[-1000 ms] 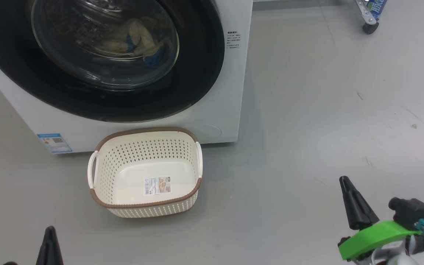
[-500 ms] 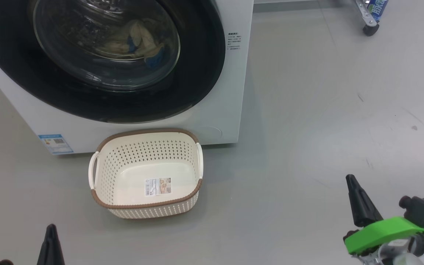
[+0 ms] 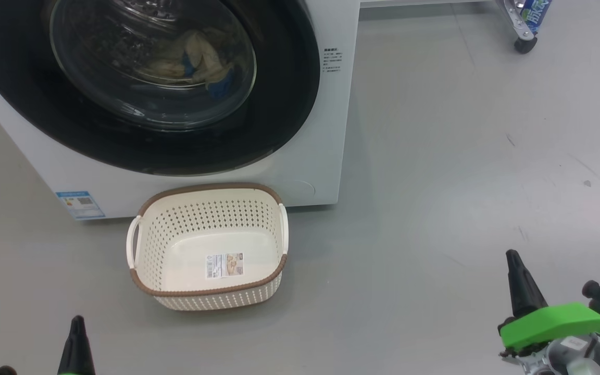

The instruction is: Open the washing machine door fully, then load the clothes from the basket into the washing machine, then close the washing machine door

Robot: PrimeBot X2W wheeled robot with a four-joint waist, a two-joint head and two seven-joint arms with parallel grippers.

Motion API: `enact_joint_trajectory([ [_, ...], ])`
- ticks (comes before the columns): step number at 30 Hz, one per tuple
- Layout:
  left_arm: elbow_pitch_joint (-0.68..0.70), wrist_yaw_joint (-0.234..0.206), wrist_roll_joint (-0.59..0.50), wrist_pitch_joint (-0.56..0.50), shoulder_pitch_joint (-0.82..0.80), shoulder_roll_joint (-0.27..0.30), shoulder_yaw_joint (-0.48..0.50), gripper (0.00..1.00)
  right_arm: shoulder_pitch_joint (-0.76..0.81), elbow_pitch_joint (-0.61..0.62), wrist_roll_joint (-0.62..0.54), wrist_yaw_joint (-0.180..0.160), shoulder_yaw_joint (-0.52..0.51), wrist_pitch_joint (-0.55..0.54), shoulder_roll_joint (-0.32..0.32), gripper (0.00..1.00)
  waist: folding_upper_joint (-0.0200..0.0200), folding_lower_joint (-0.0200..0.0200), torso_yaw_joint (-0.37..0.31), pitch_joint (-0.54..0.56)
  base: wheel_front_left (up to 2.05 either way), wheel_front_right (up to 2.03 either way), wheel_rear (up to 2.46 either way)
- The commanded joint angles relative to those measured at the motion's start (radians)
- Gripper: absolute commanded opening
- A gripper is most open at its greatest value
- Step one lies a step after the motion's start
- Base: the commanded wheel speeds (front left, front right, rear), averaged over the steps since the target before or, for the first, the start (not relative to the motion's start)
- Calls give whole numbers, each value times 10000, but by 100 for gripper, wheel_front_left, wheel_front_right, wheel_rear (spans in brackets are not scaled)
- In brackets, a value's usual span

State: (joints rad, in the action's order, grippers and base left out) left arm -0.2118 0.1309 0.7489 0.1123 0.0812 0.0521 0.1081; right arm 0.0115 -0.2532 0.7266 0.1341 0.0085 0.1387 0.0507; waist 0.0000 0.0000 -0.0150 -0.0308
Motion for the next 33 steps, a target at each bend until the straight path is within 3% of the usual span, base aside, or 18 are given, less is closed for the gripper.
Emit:
enact_joint_trajectory([
  [1,254,0,245,-72,-461,100,137,0,-598,286,284,-13,2,-62,197,0,0,0,3,4,0,0,0],
  [33,8,-1,3728,-986,-1059,51,108,0,-832,211,3982,-22,-347,-957,230,0,0,0,64,118,0,0,0],
])
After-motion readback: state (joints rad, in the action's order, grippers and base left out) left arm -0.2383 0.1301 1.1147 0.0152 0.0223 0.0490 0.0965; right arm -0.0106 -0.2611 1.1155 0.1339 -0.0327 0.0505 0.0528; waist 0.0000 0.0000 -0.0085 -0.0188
